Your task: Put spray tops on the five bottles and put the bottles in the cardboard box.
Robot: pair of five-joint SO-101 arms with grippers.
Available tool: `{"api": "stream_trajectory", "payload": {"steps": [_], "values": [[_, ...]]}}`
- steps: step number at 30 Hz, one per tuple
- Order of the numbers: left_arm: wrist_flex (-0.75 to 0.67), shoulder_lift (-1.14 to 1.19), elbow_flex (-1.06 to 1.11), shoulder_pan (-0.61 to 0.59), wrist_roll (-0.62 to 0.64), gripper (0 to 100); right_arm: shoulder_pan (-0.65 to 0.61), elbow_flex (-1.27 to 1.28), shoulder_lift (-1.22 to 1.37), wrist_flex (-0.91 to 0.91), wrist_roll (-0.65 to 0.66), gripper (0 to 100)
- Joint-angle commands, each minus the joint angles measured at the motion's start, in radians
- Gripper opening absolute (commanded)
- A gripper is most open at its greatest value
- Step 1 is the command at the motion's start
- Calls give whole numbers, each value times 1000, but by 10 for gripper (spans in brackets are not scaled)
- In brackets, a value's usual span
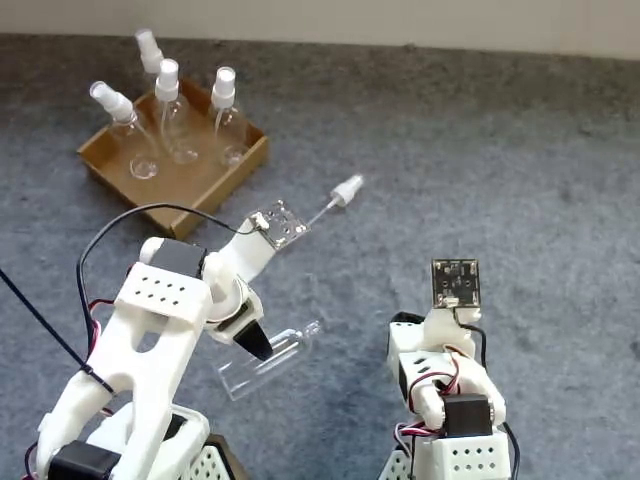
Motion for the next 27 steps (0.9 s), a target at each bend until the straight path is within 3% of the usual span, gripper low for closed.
{"api": "stream_trajectory", "payload": {"steps": [1,19,27], "values": [[11,5,-45,18,-9,345,-13,145,-13,5,-3,5],[14,4,-67,8,-9,345,-13,145,-13,5,-3,5],[247,44,-363,-7,-14,345,-13,145,-13,5,-3,5]]}}
